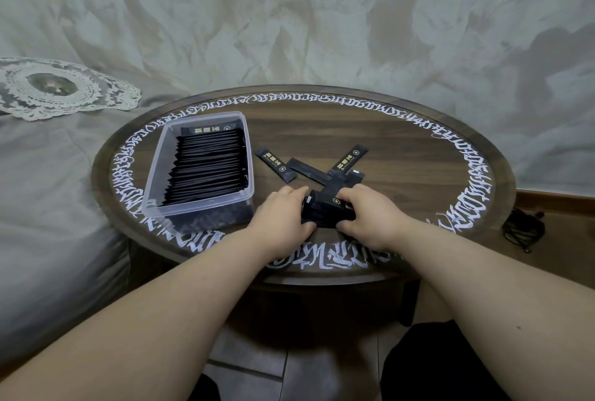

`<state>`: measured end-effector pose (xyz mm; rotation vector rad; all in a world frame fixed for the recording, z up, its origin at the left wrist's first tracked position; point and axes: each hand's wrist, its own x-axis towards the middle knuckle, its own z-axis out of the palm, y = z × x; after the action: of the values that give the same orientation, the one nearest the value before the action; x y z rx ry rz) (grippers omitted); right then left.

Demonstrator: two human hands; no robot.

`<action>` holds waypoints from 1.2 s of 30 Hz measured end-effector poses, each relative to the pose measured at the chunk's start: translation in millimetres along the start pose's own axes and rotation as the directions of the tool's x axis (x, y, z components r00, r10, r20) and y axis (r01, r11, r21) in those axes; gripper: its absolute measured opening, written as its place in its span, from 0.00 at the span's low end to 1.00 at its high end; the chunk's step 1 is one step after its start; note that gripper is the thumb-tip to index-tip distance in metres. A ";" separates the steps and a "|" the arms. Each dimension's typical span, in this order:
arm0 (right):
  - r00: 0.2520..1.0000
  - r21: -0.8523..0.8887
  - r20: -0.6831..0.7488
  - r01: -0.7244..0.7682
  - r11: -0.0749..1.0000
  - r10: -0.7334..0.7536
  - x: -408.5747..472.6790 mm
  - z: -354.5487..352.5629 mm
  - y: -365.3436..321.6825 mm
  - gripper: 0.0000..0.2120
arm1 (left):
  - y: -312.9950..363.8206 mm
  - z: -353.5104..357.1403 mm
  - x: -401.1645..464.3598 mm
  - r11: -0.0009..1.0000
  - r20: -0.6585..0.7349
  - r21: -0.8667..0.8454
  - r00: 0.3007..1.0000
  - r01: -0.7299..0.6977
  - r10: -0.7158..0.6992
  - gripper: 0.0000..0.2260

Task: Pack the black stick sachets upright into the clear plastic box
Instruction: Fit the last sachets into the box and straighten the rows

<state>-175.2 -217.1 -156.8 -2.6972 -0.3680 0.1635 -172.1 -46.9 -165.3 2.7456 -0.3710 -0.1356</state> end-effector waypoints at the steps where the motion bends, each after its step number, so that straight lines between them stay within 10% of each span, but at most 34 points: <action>1: 1.000 -0.009 -0.009 0.026 1.000 -0.026 -0.4 1.0 -1.3 0.14 | -1.2 -1.4 -1.9 1.000 -0.004 -0.022 1.000 -0.015 0.015 0.25; 14: 0.996 -0.029 0.080 0.039 0.999 -0.036 -10.3 -0.9 1.6 0.29 | -20.3 -7.2 -24.7 0.996 -0.061 -0.056 0.996 -0.074 0.071 0.29; 36: 0.984 -0.040 0.008 -0.175 0.984 0.176 -14.8 -14.6 17.5 0.13 | -18.9 -2.4 -22.3 0.991 -0.013 -0.073 0.993 -0.115 0.115 0.29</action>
<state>-182.8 -242.2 -149.9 -2.7673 -0.1373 0.2242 -188.7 -23.0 -169.1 2.6441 -0.5105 -0.1047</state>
